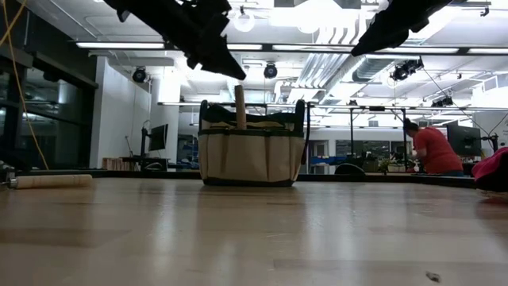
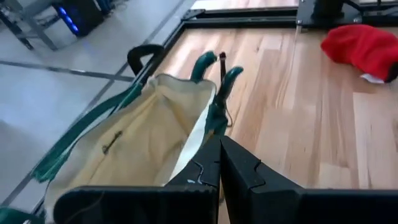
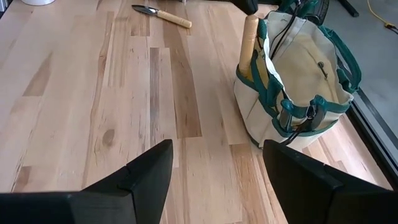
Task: Pick & Place Garden tools in Gardening bag
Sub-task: Put the hand rake into the gardening bag
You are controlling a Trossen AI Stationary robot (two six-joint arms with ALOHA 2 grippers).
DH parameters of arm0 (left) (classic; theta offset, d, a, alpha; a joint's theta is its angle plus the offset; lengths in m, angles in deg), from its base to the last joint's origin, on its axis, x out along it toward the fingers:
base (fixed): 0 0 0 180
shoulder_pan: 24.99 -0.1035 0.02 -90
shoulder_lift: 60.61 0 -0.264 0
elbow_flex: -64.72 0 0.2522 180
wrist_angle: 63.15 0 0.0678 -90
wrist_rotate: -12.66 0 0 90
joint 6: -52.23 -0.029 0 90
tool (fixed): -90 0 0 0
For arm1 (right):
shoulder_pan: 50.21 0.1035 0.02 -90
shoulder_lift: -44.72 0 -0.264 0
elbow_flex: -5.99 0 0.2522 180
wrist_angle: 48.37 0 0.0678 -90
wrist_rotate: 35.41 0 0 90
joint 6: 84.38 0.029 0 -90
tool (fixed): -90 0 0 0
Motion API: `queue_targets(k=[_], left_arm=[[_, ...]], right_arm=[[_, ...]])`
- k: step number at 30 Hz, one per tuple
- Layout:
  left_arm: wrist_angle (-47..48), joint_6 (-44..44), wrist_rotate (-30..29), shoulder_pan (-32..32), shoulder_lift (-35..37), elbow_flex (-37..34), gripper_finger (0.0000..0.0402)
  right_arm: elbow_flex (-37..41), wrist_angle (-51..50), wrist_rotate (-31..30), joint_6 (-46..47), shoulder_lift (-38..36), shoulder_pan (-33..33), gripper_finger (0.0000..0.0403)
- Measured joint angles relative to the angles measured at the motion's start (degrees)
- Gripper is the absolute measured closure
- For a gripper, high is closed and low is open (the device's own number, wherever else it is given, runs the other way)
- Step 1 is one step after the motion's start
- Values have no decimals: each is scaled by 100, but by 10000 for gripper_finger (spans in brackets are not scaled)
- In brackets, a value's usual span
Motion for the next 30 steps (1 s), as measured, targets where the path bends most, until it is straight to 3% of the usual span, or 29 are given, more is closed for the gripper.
queue_targets(k=[30], left_arm=[[245, 176, -416, -15, -233, 5, 402]], right_arm=[[0, 20, 2, 26, 0, 2, 160]])
